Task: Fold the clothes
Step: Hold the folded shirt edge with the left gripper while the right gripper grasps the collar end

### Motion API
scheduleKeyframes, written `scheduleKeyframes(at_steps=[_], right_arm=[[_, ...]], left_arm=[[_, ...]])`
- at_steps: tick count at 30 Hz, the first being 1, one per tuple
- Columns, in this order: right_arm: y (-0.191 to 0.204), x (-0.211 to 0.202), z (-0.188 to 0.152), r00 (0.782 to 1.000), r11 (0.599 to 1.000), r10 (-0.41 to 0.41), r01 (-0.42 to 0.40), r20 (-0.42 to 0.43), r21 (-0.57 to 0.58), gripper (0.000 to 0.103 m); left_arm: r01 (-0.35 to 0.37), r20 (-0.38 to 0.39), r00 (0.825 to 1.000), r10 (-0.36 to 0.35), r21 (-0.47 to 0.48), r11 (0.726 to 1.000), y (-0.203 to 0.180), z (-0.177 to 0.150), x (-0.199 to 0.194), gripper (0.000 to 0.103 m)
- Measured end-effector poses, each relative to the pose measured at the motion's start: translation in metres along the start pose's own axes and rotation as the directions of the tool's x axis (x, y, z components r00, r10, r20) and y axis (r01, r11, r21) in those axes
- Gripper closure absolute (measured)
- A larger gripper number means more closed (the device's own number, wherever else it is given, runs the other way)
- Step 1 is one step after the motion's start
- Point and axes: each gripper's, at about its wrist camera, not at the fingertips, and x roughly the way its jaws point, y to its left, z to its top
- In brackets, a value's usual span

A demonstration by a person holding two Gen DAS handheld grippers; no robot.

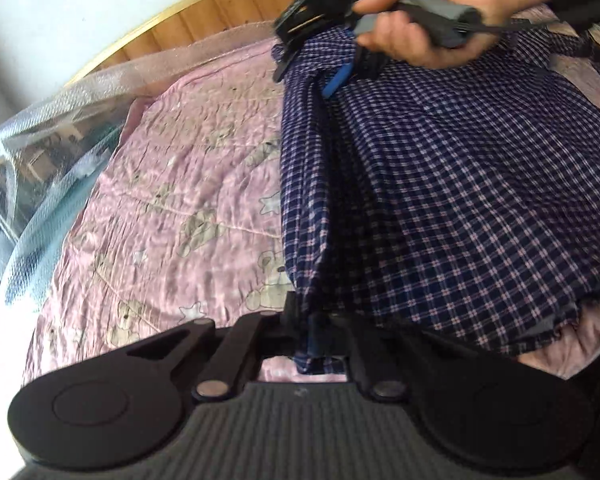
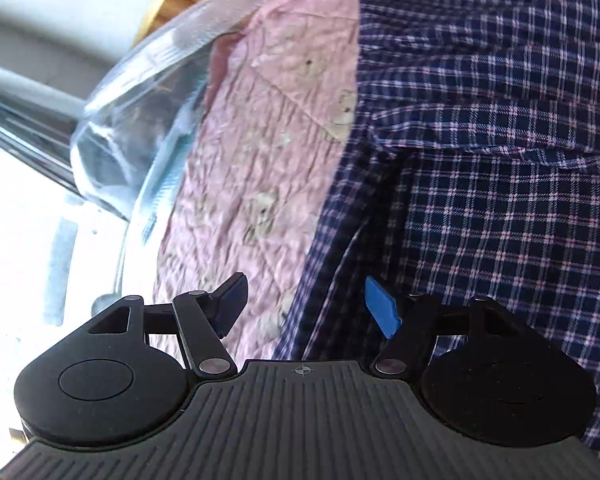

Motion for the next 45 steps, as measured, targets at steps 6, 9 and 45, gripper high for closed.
scheduleKeyframes(at_steps=[6, 9, 45], right_arm=[[-0.016, 0.025, 0.012, 0.995, 0.995, -0.096, 0.096, -0.029, -0.010, 0.103], [-0.011, 0.024, 0.011, 0.994, 0.991, -0.109, 0.107, -0.031, -0.079, 0.103], [-0.038, 0.045, 0.209, 0.917, 0.768, -0.364, 0.393, 0.160, -0.506, 0.103]], left_arm=[[0.045, -0.058, 0.997, -0.041, 0.065, 0.997, -0.020, -0.015, 0.027, 0.099], [0.107, -0.091, 0.990, -0.105, 0.021, 0.994, -0.002, -0.022, 0.018, 0.098], [0.469, -0.045, 0.834, -0.550, -0.466, 0.750, 0.079, 0.004, 0.082, 0.089]])
